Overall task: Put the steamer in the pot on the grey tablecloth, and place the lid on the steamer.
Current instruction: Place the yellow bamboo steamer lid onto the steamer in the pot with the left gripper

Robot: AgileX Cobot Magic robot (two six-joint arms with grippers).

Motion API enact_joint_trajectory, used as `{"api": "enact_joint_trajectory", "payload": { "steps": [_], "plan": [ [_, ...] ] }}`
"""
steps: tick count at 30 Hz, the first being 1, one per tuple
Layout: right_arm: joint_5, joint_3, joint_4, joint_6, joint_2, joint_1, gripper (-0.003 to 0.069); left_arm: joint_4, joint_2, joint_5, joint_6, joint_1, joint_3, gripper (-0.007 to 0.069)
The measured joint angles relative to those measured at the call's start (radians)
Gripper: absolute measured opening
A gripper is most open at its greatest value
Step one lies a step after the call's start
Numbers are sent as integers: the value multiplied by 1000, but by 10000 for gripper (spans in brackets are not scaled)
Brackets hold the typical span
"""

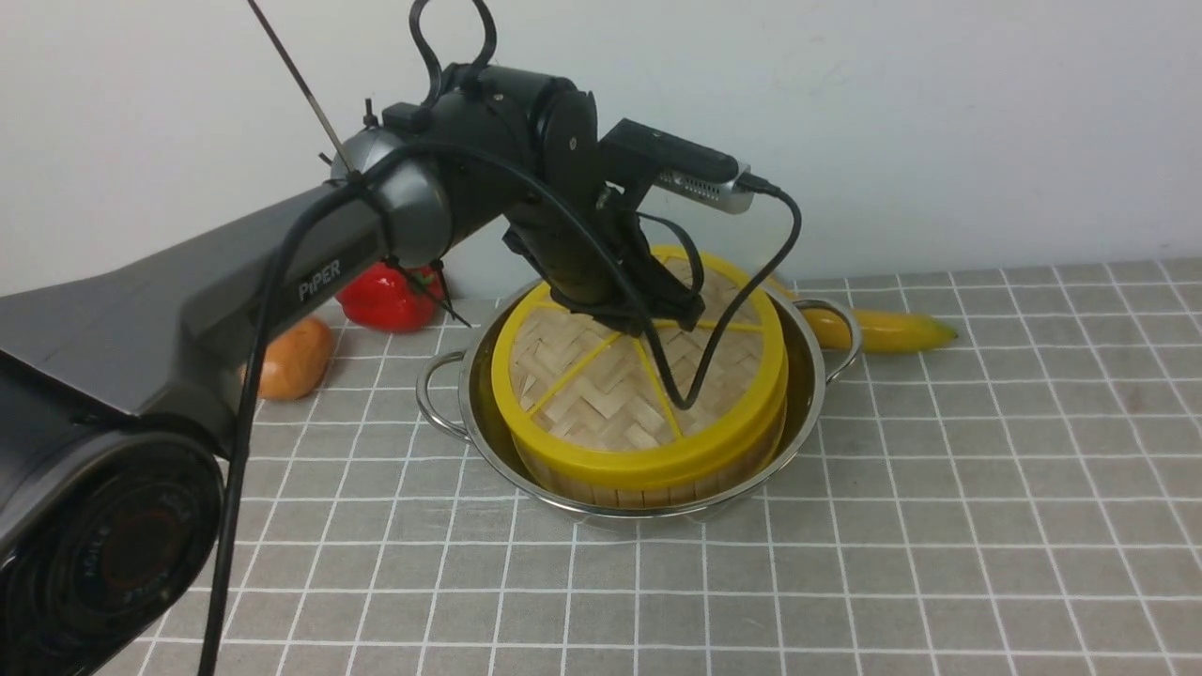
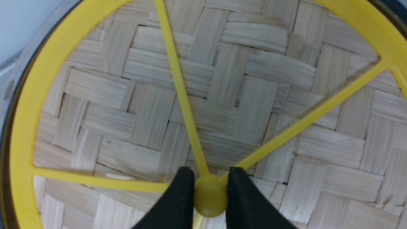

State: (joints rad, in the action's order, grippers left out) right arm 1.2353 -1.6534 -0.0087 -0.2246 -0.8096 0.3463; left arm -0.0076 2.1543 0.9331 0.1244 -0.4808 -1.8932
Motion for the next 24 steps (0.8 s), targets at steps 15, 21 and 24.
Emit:
{"api": "enact_joint_trajectory", "payload": {
  "steps": [15,21,24],
  "plan": [
    [0,1,0,0,0,0,466,-2,20,46,-1,-2,-43,116],
    [0,1,0,0,0,0,466,-4,23,42,2,-3,-45,116],
    [0,1,0,0,0,0,466,8,23,42,20,-12,-45,116]
  ]
}}
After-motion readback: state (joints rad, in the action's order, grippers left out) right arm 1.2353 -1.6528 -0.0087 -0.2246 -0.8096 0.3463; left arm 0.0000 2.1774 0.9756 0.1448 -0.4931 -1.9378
